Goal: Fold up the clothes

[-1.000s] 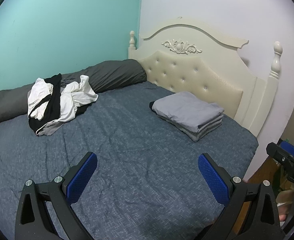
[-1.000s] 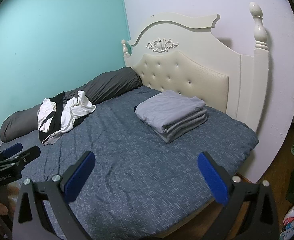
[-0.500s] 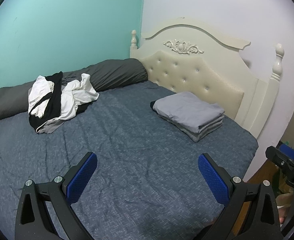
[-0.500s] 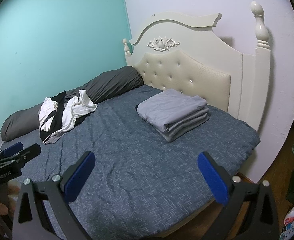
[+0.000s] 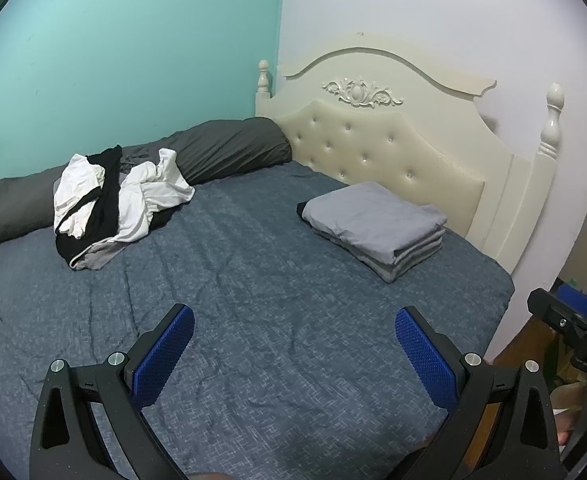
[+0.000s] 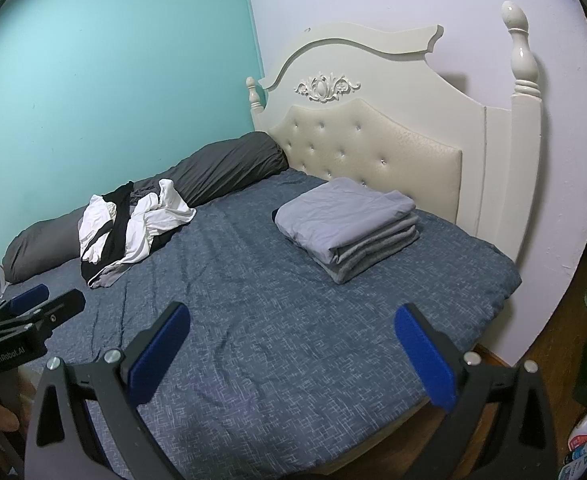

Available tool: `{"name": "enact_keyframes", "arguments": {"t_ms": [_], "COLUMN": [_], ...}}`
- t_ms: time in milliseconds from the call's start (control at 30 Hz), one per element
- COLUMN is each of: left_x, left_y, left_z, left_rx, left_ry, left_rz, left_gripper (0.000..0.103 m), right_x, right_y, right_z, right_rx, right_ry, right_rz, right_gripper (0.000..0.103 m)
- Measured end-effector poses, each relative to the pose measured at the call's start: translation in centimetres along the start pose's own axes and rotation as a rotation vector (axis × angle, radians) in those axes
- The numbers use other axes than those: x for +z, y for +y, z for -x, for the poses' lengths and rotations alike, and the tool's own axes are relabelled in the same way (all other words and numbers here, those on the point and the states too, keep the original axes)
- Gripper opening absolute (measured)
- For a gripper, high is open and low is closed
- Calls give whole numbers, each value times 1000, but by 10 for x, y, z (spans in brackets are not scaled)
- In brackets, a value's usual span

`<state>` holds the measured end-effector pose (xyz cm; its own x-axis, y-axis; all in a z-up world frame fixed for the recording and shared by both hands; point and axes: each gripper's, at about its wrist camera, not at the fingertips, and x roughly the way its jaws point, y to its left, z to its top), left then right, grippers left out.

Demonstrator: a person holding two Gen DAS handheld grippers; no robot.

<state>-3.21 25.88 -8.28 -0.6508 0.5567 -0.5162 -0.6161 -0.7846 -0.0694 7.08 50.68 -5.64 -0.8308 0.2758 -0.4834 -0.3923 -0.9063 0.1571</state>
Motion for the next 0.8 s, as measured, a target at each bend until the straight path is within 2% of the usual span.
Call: {"name": "enact_keyframes", "arguments": {"t_ms": [800], "left_x": [-3], "left_y": [-4], "left_z": [0], "left_rx": [-1], "left_ry": [5], "left_rz": [-16], "left_gripper": [103], "right_x": [-3], "right_y": [3], "right_z": [-1], "right_rx": [4], "right_ry": [6], "right_rz": [1], "right_gripper": [103]}}
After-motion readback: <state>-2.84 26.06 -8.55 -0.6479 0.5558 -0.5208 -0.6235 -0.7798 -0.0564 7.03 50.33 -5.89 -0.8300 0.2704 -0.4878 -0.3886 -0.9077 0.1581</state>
